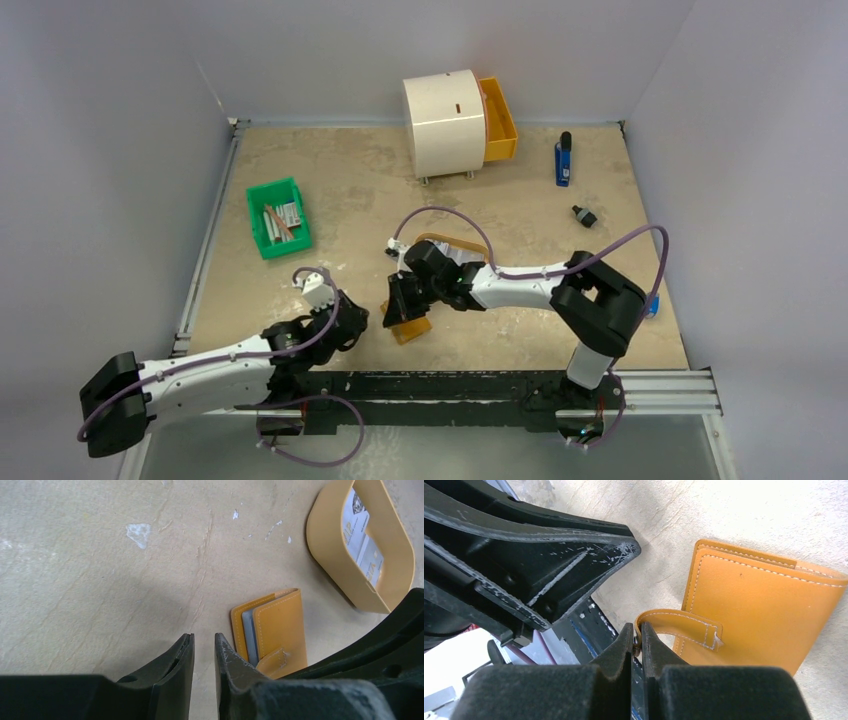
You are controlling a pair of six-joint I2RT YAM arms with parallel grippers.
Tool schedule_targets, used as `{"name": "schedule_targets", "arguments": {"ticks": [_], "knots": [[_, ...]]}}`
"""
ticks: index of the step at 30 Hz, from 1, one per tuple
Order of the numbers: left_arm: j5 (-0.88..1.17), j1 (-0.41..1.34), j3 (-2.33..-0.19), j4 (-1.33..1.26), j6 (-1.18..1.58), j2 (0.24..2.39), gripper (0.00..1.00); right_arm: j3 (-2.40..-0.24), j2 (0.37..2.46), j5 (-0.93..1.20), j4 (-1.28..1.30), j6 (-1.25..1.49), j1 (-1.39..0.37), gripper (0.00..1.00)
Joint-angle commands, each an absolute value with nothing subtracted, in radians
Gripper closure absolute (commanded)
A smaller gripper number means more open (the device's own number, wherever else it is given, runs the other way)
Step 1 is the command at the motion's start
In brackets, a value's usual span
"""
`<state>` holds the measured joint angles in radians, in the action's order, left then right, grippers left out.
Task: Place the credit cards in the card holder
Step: Close the card holder at the center of the board.
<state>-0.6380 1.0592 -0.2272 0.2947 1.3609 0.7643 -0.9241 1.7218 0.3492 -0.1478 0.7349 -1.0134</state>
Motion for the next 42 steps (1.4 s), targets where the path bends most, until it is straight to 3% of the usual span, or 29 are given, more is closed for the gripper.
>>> {"name": "schedule_targets", "arguments": {"ticks": [1,5,7,11,18,25,35,38,42], "knots": [[-0.71,1.052,-0.286,0.358,1.388,0.73,0.78,-0.928,1.724,0.402,-0.202,0.705,-1.015,1.0],[-0.722,1.052,-0.31,0.381,1.387,0.733,0.77,-0.938,1.738,0.433,-0.206,0.702,-1.02,0.98],[-0.723,1.052,-0.315,0.39,1.387,0.731,0.76,-0.944,1.732,0.436,-0.199,0.701,-1.022,0.83],[-0.73,1.053,-0.316,0.413,1.389,0.711,0.73,-0.952,1.698,0.431,-0.166,0.688,-1.029,0.62],[-0.744,1.052,-0.318,0.437,1.384,0.661,0.68,-0.966,1.688,0.444,-0.115,0.656,-1.034,0.5],[-0.752,1.052,-0.336,0.449,1.363,0.646,0.63,-1.011,1.703,0.408,-0.017,0.586,-1.072,0.47],[-0.749,1.052,-0.378,0.43,1.264,0.642,0.51,-0.982,1.376,0.189,0.236,0.544,-1.072,0.47],[-0.747,1.052,-0.383,0.431,1.252,0.647,0.5,-0.951,1.317,0.081,0.28,0.561,-1.046,0.51],[-0.742,1.052,-0.367,0.442,1.28,0.657,0.5,-0.937,1.359,0.002,0.318,0.608,-1.016,0.65]]}}
